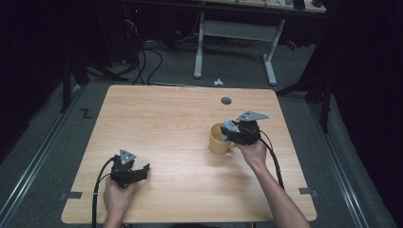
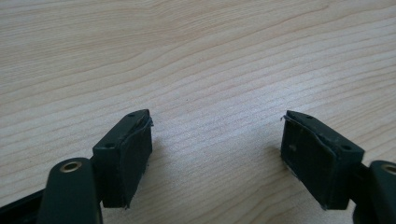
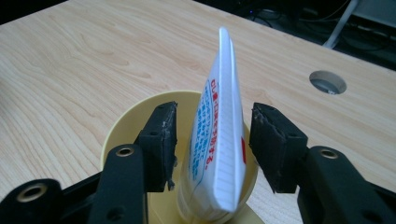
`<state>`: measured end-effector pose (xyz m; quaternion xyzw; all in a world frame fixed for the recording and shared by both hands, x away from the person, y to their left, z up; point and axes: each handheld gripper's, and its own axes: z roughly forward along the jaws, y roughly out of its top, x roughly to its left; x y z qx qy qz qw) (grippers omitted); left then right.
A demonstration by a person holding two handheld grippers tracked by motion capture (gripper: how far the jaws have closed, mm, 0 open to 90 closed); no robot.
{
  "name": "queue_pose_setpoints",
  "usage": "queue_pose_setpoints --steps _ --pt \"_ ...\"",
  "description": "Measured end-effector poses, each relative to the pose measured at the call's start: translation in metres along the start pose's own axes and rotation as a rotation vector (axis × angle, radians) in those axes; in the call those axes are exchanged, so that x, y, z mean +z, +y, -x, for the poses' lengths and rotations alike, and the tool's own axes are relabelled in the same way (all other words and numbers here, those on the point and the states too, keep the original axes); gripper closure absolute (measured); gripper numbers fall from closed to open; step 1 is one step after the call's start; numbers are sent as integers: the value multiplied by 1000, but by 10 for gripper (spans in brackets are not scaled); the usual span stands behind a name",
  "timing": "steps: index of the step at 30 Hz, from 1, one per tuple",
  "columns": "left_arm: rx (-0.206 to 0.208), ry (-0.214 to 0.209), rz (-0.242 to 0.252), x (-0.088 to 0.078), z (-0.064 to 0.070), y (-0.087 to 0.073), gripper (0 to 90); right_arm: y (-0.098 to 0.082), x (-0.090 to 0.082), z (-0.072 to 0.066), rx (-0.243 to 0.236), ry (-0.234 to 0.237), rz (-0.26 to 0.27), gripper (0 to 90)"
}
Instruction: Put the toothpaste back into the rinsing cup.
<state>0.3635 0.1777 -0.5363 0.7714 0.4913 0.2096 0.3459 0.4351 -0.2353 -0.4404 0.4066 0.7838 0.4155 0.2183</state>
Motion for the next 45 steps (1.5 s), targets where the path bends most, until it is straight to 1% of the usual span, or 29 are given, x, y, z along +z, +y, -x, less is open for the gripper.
queue_pose_setpoints --steps 5,9,12,15,18,27,32,36,45 --pt "0 0 0 0 0 0 249 5 -9 0 -5 -3 27 482" --pt "0 0 0 0 0 0 249 7 -18 2 7 -3 55 479" --pt "0 0 0 0 0 0 250 7 -21 4 6 -4 60 479" --pt "0 0 0 0 0 0 249 7 -28 7 25 1 77 480" --pt "0 0 0 0 0 0 249 7 -31 8 29 7 88 480" --pt "0 0 0 0 0 0 249 7 -44 9 28 0 100 490" --pt "0 0 0 0 0 0 249 6 -51 12 32 -8 99 508" --pt "0 0 0 0 0 0 250 3 -56 16 45 2 103 520" --pt "0 0 0 0 0 0 249 1 -62 16 44 6 117 523"
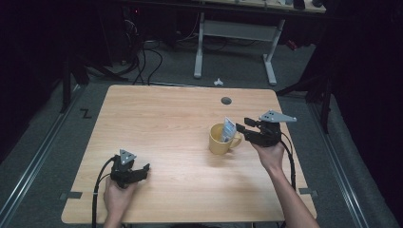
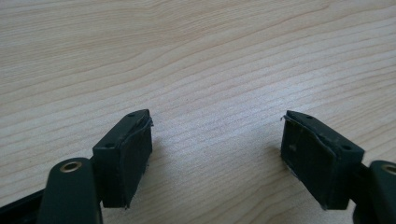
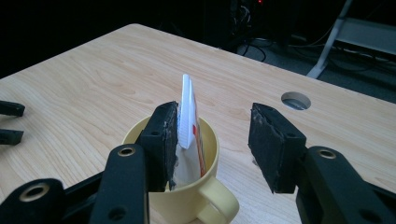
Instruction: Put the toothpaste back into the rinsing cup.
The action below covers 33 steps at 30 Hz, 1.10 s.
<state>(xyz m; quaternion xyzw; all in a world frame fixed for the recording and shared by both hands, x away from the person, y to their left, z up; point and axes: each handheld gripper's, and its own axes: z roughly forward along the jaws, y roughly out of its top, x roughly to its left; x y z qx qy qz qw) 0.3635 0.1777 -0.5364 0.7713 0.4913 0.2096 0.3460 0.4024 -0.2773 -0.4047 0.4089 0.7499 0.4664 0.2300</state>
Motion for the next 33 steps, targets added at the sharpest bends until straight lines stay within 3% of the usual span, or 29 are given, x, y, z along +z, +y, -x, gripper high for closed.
queue_pose_setpoints --steps 10,33 --pt "0 0 0 0 0 0 249 1 -13 1 -3 -9 25 524" --pt "0 0 0 0 0 0 249 -9 -38 17 45 -38 52 533"
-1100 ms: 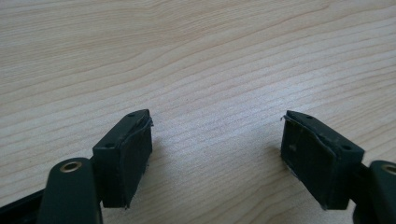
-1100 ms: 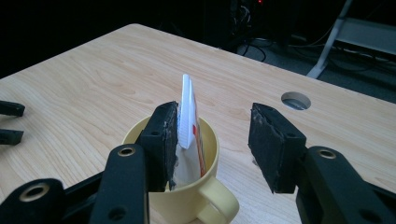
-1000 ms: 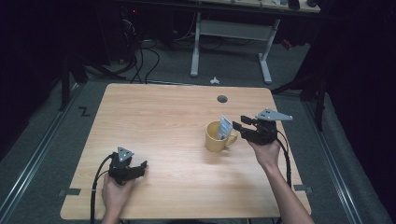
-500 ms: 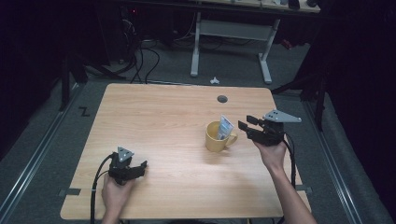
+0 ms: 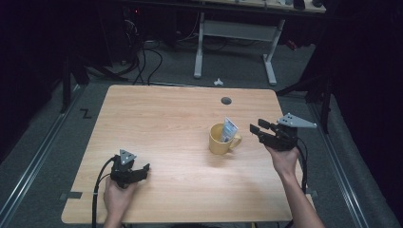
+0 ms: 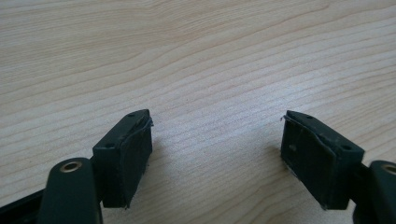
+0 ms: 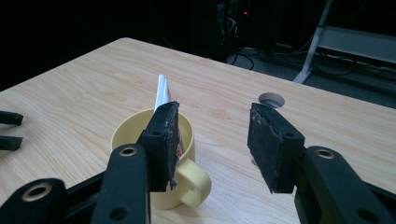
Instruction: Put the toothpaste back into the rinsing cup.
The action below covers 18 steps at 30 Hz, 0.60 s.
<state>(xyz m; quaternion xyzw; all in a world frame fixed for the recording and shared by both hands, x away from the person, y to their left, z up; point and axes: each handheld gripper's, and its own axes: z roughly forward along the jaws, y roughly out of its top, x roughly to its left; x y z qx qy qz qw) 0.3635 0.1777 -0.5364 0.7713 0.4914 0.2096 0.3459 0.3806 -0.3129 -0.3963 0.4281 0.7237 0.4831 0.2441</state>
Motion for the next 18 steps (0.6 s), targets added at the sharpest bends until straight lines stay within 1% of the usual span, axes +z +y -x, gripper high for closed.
queue_pose_setpoints --steps 15,18 --pt "0 0 0 0 0 0 249 -11 -10 8 34 -13 11 537" --pt "0 0 0 0 0 0 249 -13 -12 9 36 -17 6 538"
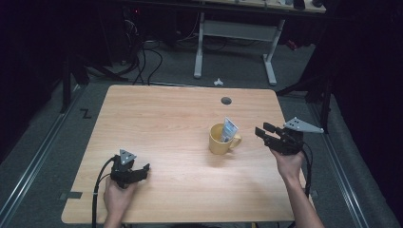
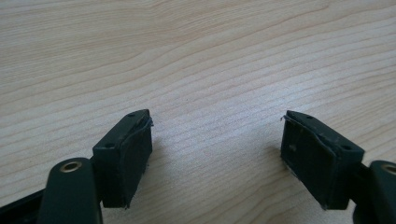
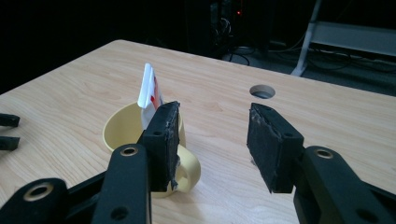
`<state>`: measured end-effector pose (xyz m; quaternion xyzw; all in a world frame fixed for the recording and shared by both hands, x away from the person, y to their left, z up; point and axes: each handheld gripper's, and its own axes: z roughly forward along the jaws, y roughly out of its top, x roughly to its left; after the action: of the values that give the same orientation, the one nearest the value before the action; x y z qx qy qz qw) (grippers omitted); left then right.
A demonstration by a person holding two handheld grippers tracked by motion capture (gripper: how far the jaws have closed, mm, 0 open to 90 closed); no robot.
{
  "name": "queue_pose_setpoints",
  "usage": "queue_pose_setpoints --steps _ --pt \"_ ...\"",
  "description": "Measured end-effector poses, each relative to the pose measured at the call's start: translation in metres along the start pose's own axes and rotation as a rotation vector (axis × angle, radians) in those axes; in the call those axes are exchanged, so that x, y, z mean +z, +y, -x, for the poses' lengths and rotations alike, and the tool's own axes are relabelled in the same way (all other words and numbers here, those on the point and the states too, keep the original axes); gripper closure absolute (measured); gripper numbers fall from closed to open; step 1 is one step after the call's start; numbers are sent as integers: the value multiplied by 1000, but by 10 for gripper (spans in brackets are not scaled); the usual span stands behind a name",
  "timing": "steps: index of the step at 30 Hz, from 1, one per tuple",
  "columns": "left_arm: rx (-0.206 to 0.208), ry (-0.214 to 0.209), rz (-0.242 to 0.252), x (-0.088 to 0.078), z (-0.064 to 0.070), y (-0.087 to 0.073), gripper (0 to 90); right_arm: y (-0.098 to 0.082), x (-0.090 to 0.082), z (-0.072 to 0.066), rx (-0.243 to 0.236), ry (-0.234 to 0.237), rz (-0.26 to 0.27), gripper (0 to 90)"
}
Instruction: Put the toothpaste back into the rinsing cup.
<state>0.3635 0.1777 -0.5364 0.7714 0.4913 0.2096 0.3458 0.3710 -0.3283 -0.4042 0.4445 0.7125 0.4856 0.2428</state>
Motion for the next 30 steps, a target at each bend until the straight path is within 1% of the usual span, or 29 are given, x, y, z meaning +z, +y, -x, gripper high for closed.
queue_pose_setpoints --steps 8,28,30 --pt "0 0 0 0 0 0 249 -8 -5 3 13 -5 -1 541" --pt "0 0 0 0 0 0 249 -25 -7 11 51 -19 -16 549" --pt "0 0 0 0 0 0 249 -26 -6 11 46 -23 -12 549"
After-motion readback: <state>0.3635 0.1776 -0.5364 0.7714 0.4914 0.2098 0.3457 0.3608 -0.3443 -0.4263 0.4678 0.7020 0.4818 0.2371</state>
